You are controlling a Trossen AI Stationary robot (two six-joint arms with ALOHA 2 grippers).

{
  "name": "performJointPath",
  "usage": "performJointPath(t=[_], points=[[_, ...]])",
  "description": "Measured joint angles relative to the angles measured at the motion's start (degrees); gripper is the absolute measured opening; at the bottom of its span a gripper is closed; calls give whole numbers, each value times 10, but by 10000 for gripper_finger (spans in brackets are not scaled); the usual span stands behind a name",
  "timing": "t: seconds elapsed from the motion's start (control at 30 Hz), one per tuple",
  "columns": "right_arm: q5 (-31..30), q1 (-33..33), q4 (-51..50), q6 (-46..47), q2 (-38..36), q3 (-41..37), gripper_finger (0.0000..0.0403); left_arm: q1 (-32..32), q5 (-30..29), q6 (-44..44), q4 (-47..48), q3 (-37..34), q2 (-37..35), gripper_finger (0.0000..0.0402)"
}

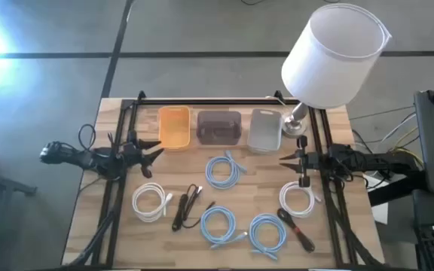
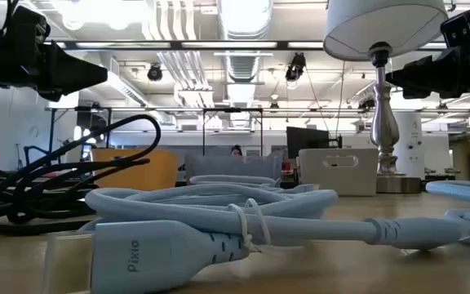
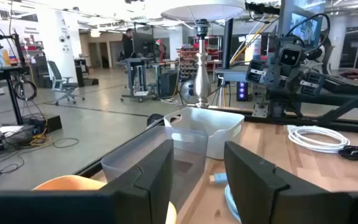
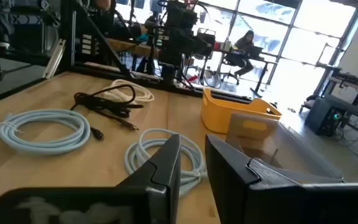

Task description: Pick & Place USB Port

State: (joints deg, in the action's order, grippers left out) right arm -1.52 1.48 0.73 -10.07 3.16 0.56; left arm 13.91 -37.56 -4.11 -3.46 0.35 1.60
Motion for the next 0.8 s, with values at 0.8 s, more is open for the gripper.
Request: performJointPath(t=[0.8], points=[[0,0,0,0,0,0,72,0,0,0,0,0,0,147]])
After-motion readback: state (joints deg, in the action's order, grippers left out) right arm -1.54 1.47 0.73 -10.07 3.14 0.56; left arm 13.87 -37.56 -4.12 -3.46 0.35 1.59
